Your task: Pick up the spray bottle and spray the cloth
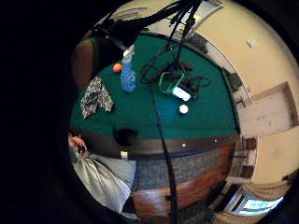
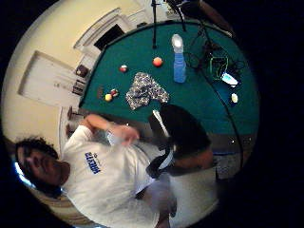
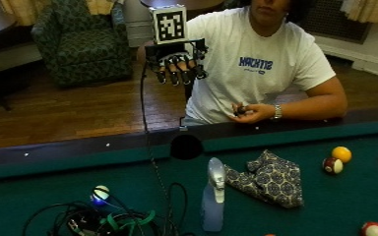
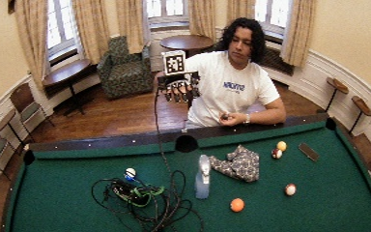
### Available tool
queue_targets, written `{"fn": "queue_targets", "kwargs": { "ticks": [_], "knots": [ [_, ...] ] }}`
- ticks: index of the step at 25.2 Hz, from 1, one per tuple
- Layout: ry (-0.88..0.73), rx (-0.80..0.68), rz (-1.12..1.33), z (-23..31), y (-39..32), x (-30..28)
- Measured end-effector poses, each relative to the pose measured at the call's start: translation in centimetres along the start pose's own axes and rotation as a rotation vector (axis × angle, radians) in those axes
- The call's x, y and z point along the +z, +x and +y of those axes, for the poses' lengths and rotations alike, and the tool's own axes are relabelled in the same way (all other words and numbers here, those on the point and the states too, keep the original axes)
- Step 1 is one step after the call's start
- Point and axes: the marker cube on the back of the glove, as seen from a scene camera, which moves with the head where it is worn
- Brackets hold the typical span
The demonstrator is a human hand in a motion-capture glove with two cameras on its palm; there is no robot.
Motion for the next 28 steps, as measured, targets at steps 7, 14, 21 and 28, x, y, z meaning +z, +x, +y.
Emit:
{"fn": "queue_targets", "kwargs": {
  "ticks": [7, 14, 21, 28],
  "knots": [
    [0.008, 0.014, 0.008, -0.3, 0.3, -0.2],
    [0.010, 0.013, 0.001, -0.7, 0.4, 0.0],
    [0.005, 0.025, 0.014, -0.9, 0.2, -0.1],
    [0.071, 0.051, 0.039, -2.5, 1.5, 1.1]
  ]
}}
